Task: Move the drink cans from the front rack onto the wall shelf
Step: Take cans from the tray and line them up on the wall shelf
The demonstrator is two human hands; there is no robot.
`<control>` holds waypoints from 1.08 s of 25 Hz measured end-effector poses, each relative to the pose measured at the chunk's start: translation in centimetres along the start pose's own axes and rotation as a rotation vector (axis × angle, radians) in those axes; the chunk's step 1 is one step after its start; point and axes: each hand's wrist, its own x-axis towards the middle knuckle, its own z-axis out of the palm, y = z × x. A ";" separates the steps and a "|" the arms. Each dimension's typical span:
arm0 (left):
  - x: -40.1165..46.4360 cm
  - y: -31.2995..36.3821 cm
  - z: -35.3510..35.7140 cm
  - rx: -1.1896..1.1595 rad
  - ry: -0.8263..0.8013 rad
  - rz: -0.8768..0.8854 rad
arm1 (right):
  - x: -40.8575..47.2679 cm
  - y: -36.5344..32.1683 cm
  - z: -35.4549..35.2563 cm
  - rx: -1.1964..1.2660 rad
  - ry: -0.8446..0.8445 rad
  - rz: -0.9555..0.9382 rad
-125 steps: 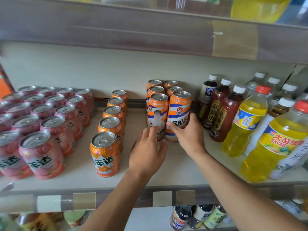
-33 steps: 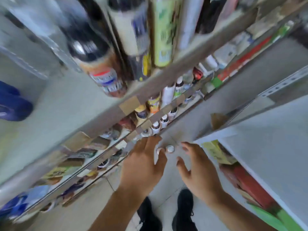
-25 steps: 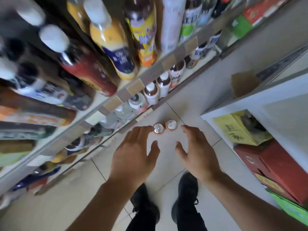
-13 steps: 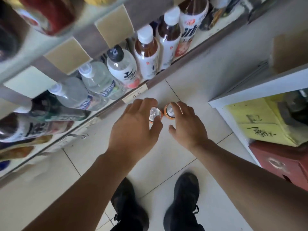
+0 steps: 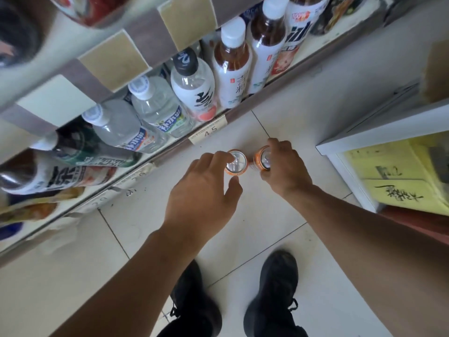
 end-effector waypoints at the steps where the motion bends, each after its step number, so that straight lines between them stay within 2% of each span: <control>1: -0.3 0.3 -0.8 -0.003 0.002 -0.001 | -1.3 -0.2 -1.1 0.071 0.017 0.031; 6: -2.8 4.5 -7.2 -0.033 0.003 0.015 | -9.9 -2.3 -10.5 0.341 0.129 -0.013; 9: -4.8 8.2 -12.6 -0.061 -0.007 0.066 | -15.4 -4.4 -18.6 0.497 0.178 -0.048; 13: -7.4 14.2 -21.9 -0.116 -0.112 0.182 | -22.4 -8.7 -32.3 0.672 0.225 -0.083; 17: -9.5 20.7 -32.1 -0.263 -0.103 0.285 | -28.2 -13.9 -45.7 0.714 0.280 -0.251; 22: -12.7 28.3 -44.2 -0.512 -0.141 0.359 | -34.4 -20.2 -58.7 0.805 0.314 -0.443; 27: -17.2 33.5 -54.2 -0.725 0.011 0.372 | -39.3 -26.8 -67.3 0.896 0.357 -0.628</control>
